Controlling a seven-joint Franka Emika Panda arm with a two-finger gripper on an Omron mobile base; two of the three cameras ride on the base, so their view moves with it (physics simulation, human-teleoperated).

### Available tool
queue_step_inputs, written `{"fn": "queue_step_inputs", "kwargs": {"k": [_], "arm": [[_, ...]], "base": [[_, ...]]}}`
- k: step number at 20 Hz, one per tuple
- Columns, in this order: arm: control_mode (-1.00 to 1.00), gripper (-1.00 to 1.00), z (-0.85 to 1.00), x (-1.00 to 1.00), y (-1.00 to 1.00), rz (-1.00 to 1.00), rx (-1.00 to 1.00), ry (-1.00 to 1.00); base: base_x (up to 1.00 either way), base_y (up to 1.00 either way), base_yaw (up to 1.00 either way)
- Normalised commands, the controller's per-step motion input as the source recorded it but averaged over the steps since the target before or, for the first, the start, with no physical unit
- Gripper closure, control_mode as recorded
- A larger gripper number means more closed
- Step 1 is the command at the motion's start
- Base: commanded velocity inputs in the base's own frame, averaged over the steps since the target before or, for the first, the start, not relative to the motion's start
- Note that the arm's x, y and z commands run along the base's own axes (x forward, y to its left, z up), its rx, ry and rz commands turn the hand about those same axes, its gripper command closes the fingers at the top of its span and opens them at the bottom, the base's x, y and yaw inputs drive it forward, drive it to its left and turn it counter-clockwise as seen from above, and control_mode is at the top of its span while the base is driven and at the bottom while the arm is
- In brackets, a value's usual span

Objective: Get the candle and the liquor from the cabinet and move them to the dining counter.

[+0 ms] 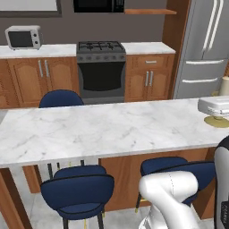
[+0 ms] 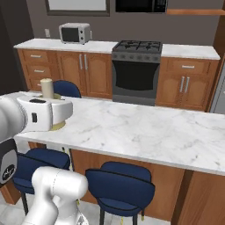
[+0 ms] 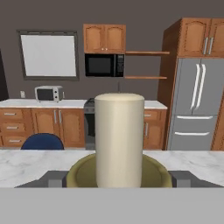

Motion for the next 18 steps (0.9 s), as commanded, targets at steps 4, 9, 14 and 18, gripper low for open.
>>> {"fn": "queue_step_inputs", "kwargs": {"k": [4, 9, 14, 18], "arm": [[-1.00, 1.00, -0.05, 0.08, -0.04, 0.00, 0.00, 0.00], [-1.00, 1.00, -0.54, 0.58, -0.64, 0.34, 0.00, 0.00], [-1.00, 1.00, -0.77, 0.83, -0.69, 0.51, 0.00, 0.03], [-1.00, 1.00, -0.71, 0.83, -0.71, 0.55, 0.00, 0.00]], "base": [[0.00, 0.00, 0.00], [0.00, 0.00, 0.00], [0.00, 0.00, 0.00], [0.00, 0.00, 0.00]]}}
